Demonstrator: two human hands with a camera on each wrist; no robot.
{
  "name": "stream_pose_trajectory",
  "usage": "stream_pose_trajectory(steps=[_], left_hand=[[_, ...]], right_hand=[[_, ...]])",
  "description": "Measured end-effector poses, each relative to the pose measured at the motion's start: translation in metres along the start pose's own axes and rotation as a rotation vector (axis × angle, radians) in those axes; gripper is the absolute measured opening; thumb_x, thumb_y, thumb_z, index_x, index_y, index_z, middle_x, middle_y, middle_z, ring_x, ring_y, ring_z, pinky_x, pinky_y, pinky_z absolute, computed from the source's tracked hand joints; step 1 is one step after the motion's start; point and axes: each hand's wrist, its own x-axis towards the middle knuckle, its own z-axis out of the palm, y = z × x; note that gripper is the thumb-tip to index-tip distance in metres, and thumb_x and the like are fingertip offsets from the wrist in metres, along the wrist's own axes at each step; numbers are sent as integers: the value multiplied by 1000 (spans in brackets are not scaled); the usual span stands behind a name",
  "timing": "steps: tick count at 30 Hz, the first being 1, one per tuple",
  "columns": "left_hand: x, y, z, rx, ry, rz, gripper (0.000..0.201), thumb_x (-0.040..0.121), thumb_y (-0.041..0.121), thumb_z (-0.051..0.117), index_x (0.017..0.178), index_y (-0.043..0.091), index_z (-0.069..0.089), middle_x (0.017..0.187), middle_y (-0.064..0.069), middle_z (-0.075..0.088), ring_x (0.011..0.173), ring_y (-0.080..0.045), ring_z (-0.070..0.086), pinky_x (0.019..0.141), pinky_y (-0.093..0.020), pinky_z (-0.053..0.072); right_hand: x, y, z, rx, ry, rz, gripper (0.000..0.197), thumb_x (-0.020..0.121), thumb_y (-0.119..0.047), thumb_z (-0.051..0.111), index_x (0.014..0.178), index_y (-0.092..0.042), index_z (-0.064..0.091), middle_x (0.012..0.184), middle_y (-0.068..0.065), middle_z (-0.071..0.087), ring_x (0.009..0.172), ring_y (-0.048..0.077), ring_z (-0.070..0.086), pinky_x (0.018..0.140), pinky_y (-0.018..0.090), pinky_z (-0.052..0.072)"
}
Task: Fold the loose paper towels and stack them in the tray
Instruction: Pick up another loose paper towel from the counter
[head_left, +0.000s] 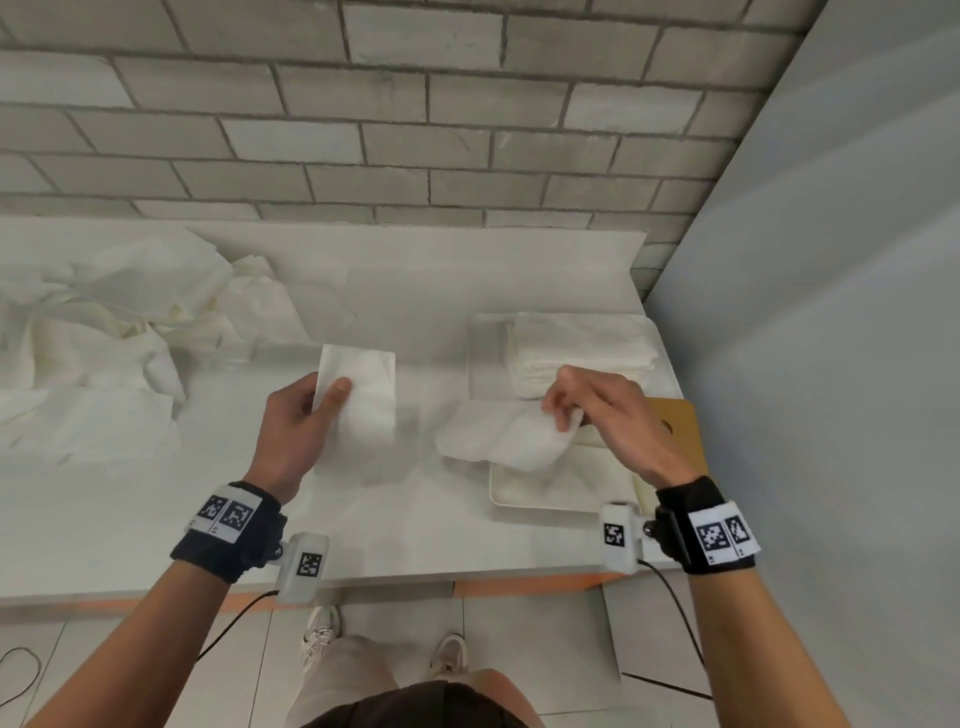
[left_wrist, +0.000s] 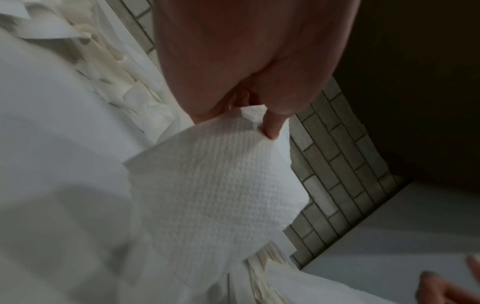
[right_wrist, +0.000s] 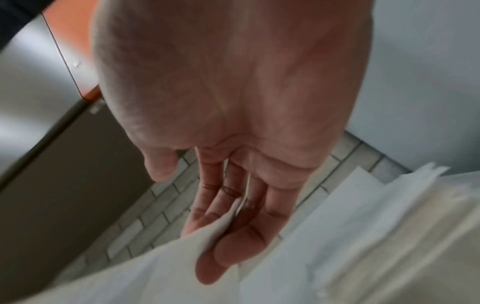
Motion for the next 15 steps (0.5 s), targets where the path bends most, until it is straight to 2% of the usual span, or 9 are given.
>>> stream_pose_trajectory(steps=[1,2,3,5,7,9,12,15], left_hand=[[-1,0,3,10,-31,8,29,102,42,67,97,15,77,100,-20,75,81,-20,66,74,-43,53],[-2,1,7,15,-63,12,32,101,44,67,98,14,77,100,-21,75,81,-20,66,73,-43,52],[-3,2,12,18,-92,16,34,99,46,67,98,13,76,100,-21,74,81,-20,66,74,-43,52],[-4,6,21,32,-140,27,39,96,50,67,100,12,76,100,-22,73,81,-19,65,73,-42,50],[-4,11,32,41,-185,41,38,97,49,67,102,13,77,101,-23,73,81,-18,64,74,-41,49],[-3,17,41,47,-221,52,30,101,43,69,104,14,77,103,-24,73,82,-18,64,75,-40,49],[-1,28,53,58,-274,66,21,104,34,67,106,16,78,102,-19,75,84,-16,67,76,-38,51],[1,41,64,64,-330,89,20,104,34,66,108,19,78,103,-15,77,87,-17,70,78,-40,53]], right_hand=[[-1,13,-4,-91,8,43,40,109,-51,58,85,-24,75,80,-2,75,82,16,69,82,35,54],[-2,25,-7,-159,11,75,32,102,-49,70,80,-26,74,78,-5,74,76,9,67,77,28,54],[-3,38,-9,-225,3,101,26,95,-41,82,78,-25,72,76,-7,73,71,4,64,71,21,50],[-6,59,-11,-323,-23,141,25,83,-22,93,77,-23,69,73,-9,69,71,2,61,68,18,46],[-11,76,-15,-355,-27,152,29,80,-12,94,79,-24,68,79,-10,69,77,4,63,76,21,50],[-15,87,-18,-410,-33,149,34,79,-9,94,81,-29,66,90,-8,66,86,5,63,82,24,51],[-17,93,-27,-556,-139,154,38,82,-11,92,84,-35,63,102,-10,56,98,-1,56,80,13,40],[-15,89,-33,-672,-257,164,29,89,-11,85,90,-30,63,108,-11,50,102,-3,47,79,11,34]])
